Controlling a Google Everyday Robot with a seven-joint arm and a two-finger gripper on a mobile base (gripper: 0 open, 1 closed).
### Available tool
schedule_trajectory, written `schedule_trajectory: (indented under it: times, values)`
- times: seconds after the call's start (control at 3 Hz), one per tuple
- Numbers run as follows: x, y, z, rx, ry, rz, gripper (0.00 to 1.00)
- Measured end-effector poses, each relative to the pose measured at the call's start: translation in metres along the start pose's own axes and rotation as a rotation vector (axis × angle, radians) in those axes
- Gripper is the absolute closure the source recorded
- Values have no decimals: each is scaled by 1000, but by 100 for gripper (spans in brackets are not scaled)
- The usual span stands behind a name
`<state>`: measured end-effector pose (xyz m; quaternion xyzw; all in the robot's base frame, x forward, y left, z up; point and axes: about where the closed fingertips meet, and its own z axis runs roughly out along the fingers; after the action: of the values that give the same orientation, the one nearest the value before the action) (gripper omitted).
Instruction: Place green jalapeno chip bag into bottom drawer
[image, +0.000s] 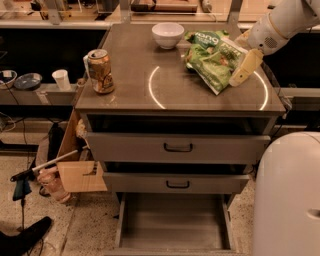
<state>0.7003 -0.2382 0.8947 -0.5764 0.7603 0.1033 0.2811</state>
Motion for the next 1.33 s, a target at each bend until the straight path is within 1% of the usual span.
schedule_trajectory:
  times: [0.33, 0.67, 1.0, 1.33]
  values:
    - [-2, -4, 4, 9, -6, 0, 0]
    - [-3, -15, 0, 71, -2, 4, 0]
    - [-3, -30, -14, 213, 30, 21, 0]
    - [-3, -31, -6, 267, 44, 34, 0]
